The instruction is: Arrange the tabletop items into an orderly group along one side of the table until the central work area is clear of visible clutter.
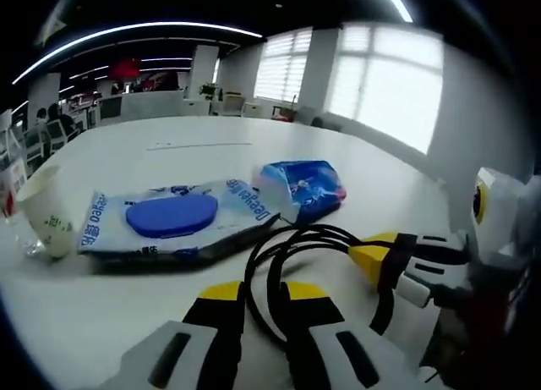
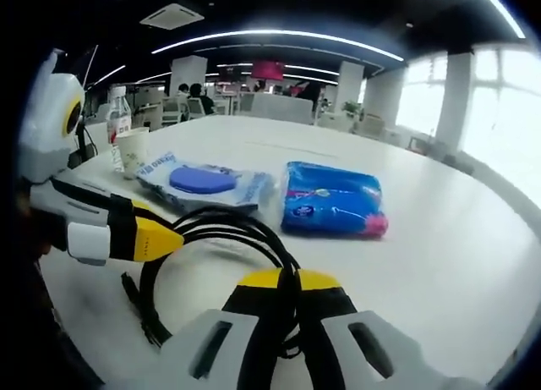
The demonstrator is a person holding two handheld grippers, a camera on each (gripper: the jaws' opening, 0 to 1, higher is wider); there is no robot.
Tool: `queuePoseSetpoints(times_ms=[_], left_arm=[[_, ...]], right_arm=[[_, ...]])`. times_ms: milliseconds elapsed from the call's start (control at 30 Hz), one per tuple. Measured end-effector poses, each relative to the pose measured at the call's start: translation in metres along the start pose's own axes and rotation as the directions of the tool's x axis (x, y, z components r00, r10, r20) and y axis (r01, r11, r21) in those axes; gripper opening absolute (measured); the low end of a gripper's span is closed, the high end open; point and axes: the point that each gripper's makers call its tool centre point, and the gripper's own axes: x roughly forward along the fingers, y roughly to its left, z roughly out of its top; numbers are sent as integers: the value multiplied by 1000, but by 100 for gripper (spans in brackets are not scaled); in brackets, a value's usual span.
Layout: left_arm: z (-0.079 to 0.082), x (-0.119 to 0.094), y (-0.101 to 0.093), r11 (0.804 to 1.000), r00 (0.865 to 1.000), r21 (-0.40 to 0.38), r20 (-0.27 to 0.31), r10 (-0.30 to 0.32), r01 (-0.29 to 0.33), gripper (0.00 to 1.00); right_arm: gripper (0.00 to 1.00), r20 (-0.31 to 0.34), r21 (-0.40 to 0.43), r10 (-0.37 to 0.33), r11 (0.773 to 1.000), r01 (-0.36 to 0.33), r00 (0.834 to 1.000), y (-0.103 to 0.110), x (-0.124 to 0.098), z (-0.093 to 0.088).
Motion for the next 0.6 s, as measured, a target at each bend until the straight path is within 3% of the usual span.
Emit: queuePoseSetpoints(times_ms=[467,600], left_arm=[[-8,7,0,1000,1000,12,-11,-11,11,15],[-8,7,-1,999,1000,32,-31,-7,8,16]], right_arm=[[4,5,-86,34,996,-34,999,0,9,-5],[16,-4,-153,9,988,-10,1000,-2,10,-5]])
